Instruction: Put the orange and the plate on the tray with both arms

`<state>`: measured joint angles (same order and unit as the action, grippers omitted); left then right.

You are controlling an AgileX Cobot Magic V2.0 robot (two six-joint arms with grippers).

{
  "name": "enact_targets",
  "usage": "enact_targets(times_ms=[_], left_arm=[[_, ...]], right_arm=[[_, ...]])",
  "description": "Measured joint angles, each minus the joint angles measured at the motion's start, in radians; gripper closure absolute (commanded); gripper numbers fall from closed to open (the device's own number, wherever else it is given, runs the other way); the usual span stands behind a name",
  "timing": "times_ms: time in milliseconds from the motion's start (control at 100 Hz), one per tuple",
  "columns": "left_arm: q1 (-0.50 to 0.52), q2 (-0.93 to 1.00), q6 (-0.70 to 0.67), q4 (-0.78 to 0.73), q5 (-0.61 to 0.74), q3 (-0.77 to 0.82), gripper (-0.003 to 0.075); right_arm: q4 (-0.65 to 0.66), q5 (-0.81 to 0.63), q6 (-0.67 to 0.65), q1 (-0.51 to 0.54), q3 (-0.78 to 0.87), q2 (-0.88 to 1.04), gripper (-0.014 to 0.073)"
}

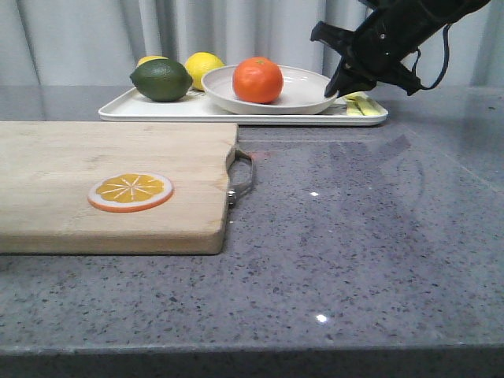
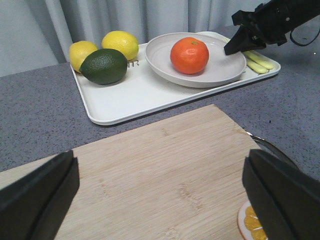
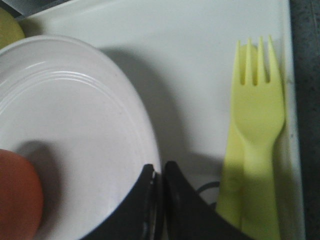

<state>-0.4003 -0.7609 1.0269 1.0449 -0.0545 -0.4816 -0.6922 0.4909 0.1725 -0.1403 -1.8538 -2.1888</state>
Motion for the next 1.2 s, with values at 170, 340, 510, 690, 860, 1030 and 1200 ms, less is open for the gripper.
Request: enact_targets(times_ms=[170,340,510,690,860,1030,1200], left_arm=[[0.000,0.000,0.000,0.000,0.000,0.000,0.0082],[0.000,0.000,0.000,0.000,0.000,0.000,0.0082],[0.000,0.000,0.000,0.000,0.000,0.000,0.0082],[0.000,0.000,0.000,0.000,0.000,0.000,0.0082],[0.000,0.000,0.000,0.000,0.000,0.000,0.0082],[0.000,0.000,0.000,0.000,0.000,0.000,0.0082],[0.000,0.000,0.000,0.000,0.000,0.000,0.0082]], right_arm=[[-0.002,0.000,0.000,0.000,0.000,0.000,0.0399],[-0.004,0.000,0.000,0.000,0.000,0.000,0.0342],[-0.004,0.000,0.000,0.003,0.000,0.027,0.0204],[0.016,0.038,0.041,0.023,0.000,0.128,0.0184],[0.090,0.127,0.154,0.032,0.000,0.251,0.0184],[0.124,0.179,0.227,0.032,0.048,0.413,0.0184],[0.143,0.171,0.286,0.032,0.241,0.635,0.0184]])
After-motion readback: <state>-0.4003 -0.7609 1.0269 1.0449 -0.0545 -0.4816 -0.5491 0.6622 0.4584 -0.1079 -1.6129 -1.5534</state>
